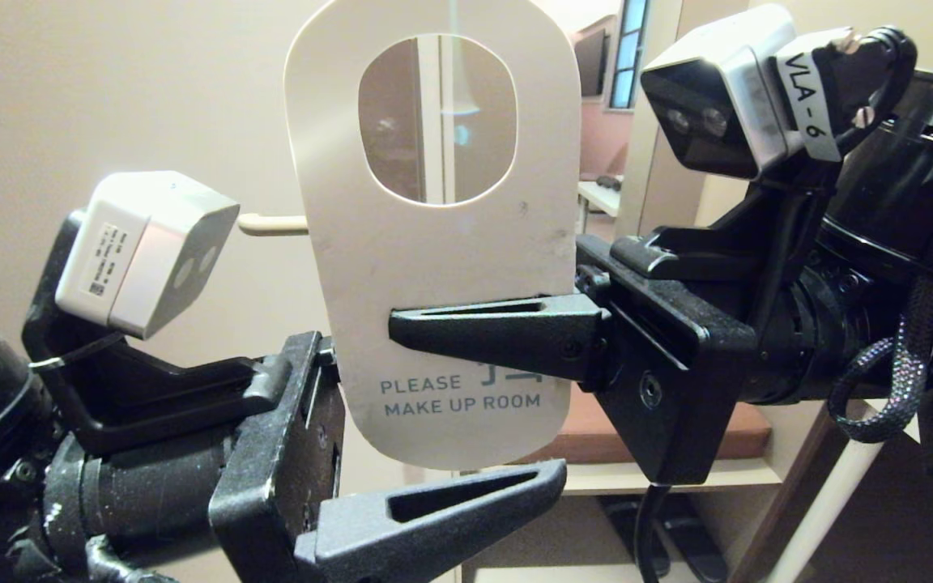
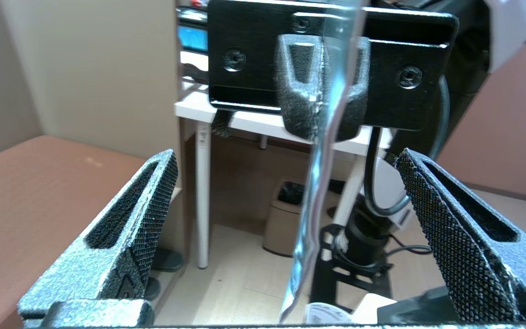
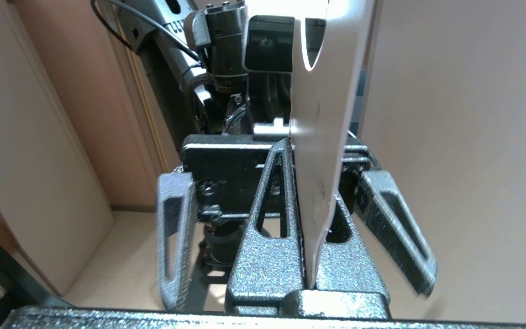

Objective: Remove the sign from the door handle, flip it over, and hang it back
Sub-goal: Hand it to the other hand

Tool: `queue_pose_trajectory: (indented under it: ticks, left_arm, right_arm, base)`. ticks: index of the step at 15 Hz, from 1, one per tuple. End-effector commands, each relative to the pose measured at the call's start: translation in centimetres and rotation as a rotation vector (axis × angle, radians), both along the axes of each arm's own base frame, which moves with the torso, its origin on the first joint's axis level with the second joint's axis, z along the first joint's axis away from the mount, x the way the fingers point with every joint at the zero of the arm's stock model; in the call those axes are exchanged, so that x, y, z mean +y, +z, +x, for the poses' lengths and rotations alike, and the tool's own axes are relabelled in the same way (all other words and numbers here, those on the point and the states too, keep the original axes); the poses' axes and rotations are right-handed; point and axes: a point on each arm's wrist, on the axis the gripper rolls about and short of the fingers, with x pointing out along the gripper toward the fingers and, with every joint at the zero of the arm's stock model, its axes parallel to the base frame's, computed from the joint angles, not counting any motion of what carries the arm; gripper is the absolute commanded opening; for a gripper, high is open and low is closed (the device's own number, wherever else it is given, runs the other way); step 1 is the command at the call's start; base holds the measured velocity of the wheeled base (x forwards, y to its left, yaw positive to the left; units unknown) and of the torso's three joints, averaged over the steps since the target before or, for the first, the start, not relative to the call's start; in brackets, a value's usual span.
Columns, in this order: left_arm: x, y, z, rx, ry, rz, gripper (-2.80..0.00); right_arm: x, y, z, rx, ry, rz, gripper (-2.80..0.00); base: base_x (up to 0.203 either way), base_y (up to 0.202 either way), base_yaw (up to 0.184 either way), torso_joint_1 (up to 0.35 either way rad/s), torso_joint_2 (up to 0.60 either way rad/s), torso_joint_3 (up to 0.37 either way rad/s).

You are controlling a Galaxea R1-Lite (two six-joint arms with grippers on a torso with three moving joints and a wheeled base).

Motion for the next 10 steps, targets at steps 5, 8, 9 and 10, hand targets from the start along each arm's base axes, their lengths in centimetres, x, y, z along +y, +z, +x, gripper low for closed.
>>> queue_pose_trajectory:
  ticks: [5,8,9,10]
  left_arm:
    - [-0.30,-0.15,-0.72,0.014,-0.039,-0.004,0.00]
    - [-0.37,-0.22,-0.88,0.013,-0.047,-0.001,0.00]
    - [-0.42,-0.25,-0.88,0.013,-0.048,0.001,0.00]
    - [-0.42,-0.26,-0.88,0.013,-0.048,0.001,0.00]
  right_arm:
    - [0.10,0.11,-0.33,-0.003,0.015,0.004,-2.80]
    - [0.10,0.11,-0.33,-0.001,0.016,0.004,-2.80]
    - [0.10,0.11,-0.32,-0.001,0.014,0.004,-2.80]
    - [0.07,0.07,-0.30,-0.001,0.014,0.003,-2.80]
  base:
    - [0.000,0.000,0.000,0.000,0.00,0.000]
    - [0.000,0.000,0.000,0.000,0.00,0.000]
    - [0.000,0.000,0.000,0.000,0.00,0.000]
    - [0.000,0.000,0.000,0.000,0.00,0.000]
